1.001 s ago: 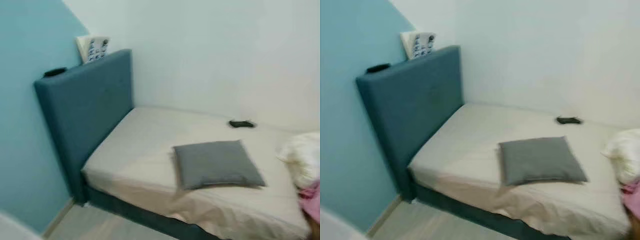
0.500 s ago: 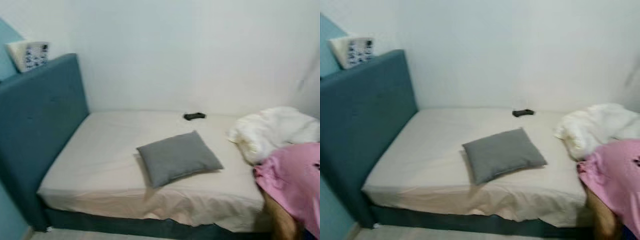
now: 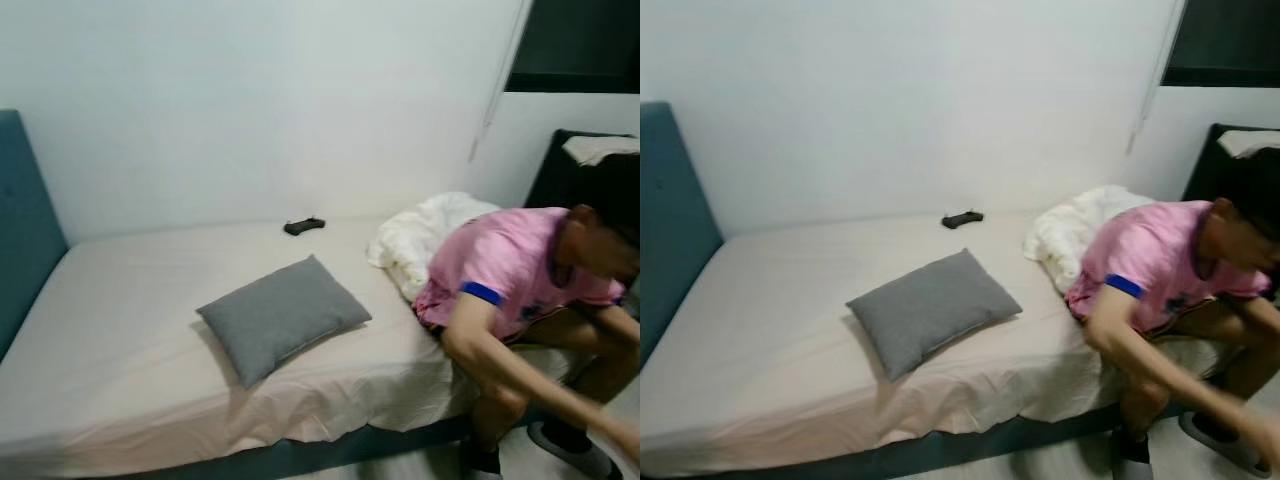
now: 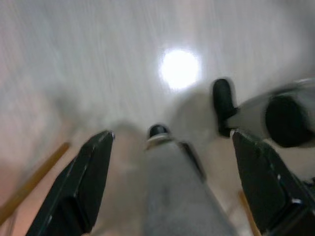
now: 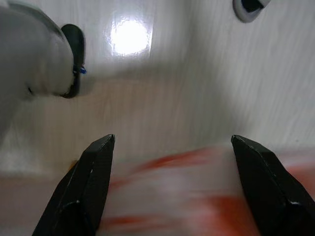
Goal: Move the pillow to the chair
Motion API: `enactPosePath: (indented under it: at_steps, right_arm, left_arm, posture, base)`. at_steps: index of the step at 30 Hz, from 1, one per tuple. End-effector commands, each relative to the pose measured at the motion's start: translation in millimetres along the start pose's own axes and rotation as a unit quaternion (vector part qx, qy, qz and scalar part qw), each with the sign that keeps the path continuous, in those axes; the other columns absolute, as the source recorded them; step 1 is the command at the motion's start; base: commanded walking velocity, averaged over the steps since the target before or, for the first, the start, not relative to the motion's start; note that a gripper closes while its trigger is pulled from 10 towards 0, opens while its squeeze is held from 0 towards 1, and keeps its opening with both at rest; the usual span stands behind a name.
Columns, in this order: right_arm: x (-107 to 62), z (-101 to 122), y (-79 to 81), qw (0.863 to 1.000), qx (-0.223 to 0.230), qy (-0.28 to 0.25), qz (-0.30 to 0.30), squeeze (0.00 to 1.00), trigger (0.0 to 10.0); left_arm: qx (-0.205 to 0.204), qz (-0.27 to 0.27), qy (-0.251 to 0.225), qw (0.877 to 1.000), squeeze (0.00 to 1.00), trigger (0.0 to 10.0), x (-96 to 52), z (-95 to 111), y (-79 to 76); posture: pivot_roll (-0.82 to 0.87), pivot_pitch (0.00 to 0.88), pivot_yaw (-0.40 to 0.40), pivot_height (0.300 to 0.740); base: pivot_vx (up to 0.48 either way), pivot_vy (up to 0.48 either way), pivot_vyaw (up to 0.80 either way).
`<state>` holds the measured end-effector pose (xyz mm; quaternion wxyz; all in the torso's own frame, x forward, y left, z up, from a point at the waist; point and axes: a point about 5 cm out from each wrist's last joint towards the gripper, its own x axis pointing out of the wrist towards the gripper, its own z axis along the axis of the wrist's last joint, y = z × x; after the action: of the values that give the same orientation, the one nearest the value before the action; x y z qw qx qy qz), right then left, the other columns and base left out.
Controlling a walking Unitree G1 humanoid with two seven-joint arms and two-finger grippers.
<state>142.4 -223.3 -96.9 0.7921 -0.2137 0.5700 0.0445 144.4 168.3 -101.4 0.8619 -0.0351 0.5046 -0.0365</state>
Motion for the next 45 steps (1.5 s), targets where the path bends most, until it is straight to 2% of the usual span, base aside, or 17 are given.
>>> enactPosePath:
  at_steps: [1,14,34,40,45]
  right_arm:
    - [0.0,-0.5,-0.2,1.0,-0.005,-0.001,-0.001,0.0,10.0]
    - [0.0,-1.1,1.3,1.0,-0.007,-0.001,0.0,0.0,10.0]
    - [-0.2,-5.8,1.5,1.0,-0.002,0.005,0.004,0.0,10.0]
    - [-0.2,-6.8,1.1,1.0,0.016,0.002,-0.002,0.0,10.0]
    - [-0.3,-9.7,3.0,1.0,0.021,0.017,-0.002,0.0,10.0]
  left_arm:
    - [0.005,-0.005,-0.003,1.0,0.0,10.0,0.3,1.8,-0.5]
    - [0.008,-0.007,-0.004,1.0,0.0,10.0,0.2,2.6,-0.1]
    - [0.009,-0.01,-0.003,1.0,0.0,10.0,-0.3,0.6,0.1]
    - [0.014,-0.008,-0.018,1.0,0.0,10.0,0.0,5.4,0.4]
    - [0.022,0.006,-0.062,0.998,0.0,10.0,0.9,23.6,3.2]
  posture:
    - [-0.09,0.012,-0.009,0.74]
    - [-0.09,0.013,-0.006,0.74]
    - [-0.09,0.019,-0.001,0.74]
    - [-0.09,0.022,0.003,0.74]
    - [-0.1,0.023,0.006,0.73]
  base:
    - [0.0,0.0,0.0]
    - [0.345,0.0,0.0]
    - [0.367,0.0,-0.77]
    - [0.107,0.0,0.0]
    - [0.0,0.0,0.0]
